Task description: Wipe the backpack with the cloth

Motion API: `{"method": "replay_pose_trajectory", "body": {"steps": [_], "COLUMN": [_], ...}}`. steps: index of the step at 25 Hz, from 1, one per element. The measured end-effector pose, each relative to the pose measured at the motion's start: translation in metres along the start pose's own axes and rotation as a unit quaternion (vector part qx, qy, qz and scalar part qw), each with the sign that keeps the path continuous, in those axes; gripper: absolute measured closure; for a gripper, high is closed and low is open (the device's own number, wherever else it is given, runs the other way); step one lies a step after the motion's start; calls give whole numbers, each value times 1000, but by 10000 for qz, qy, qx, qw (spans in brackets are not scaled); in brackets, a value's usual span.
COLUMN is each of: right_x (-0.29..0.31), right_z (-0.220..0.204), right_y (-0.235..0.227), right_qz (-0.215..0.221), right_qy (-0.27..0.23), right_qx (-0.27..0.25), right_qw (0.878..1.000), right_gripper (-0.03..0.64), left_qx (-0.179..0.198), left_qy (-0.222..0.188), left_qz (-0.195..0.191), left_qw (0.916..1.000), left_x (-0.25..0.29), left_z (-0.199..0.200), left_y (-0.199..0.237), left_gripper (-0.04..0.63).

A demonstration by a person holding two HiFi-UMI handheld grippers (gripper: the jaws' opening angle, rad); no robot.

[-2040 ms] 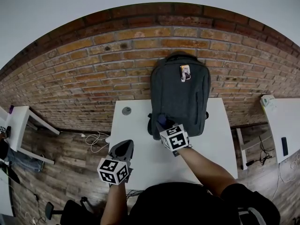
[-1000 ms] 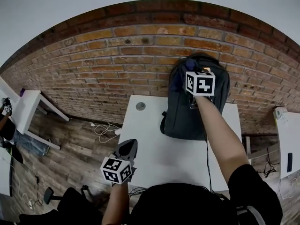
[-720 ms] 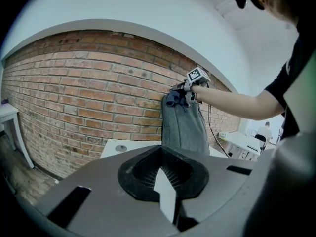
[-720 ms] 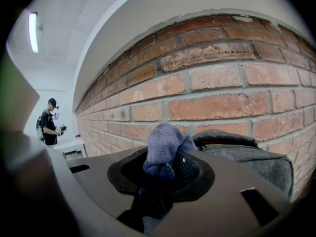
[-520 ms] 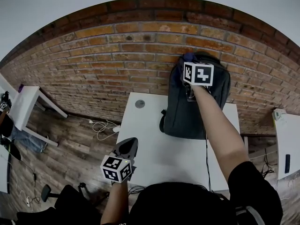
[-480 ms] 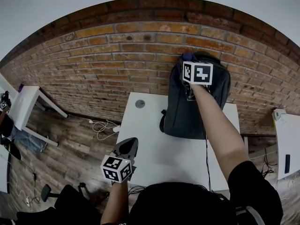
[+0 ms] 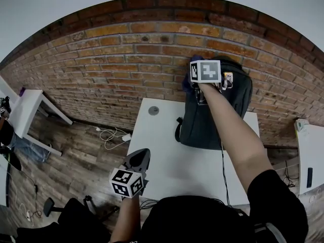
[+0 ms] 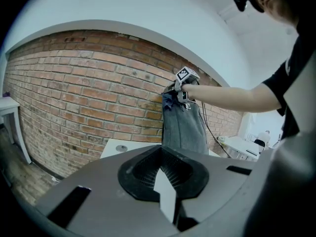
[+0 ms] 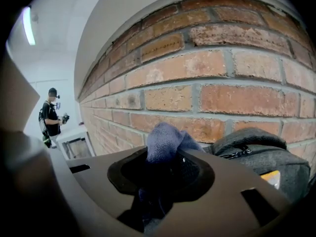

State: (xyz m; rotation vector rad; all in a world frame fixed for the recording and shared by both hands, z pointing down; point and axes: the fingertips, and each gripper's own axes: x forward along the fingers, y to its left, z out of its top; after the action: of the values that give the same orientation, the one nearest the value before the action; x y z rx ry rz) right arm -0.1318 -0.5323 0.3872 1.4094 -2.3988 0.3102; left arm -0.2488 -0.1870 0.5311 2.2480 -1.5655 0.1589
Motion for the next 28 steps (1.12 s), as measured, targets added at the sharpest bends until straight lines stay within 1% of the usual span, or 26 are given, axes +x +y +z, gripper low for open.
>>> {"method": "replay_pose_trajectory", "body": {"steps": [6,10,14,18,20,22,25,28], "right_x": [2,2,9,11,12,14,14,20], "right_z": [-5,-9,-24,-35,-40,-51,-78,-81], "right_y": [7,16,35,38,42,48,50,66], "right_qz": [-36,-31,209,56,53,53,-126,122], "right_qy": [-3,-14,178,137,179,317,628,344], "right_qx": [263,327,484,345,286,257,177,211], "right_qw": [9996,9995,9985,9993,9994,9992,9978,9991], "right_gripper": [506,506,505,506,505,506,506,506], "left_qx": [38,23,-11,-20,-50,-71,-56,-28], "left_qy": [15,14,-15,-27,-16,-14,-40,-42], "left_qz": [-100,-59,-17,-2,32,61,55,52], "left_qw": [9999,10000,10000,10000,10000,10000,10000,10000], "left_x": [1,-3,-5,-6,-8,-10,-11,-13], "left_z": [0,-1,-1,-2,-4,-6,-5,-3], "left_y": [-6,-1,1,2,4,5,4,3], "left_gripper": [604,604,604,604,604,604,604,604]}}
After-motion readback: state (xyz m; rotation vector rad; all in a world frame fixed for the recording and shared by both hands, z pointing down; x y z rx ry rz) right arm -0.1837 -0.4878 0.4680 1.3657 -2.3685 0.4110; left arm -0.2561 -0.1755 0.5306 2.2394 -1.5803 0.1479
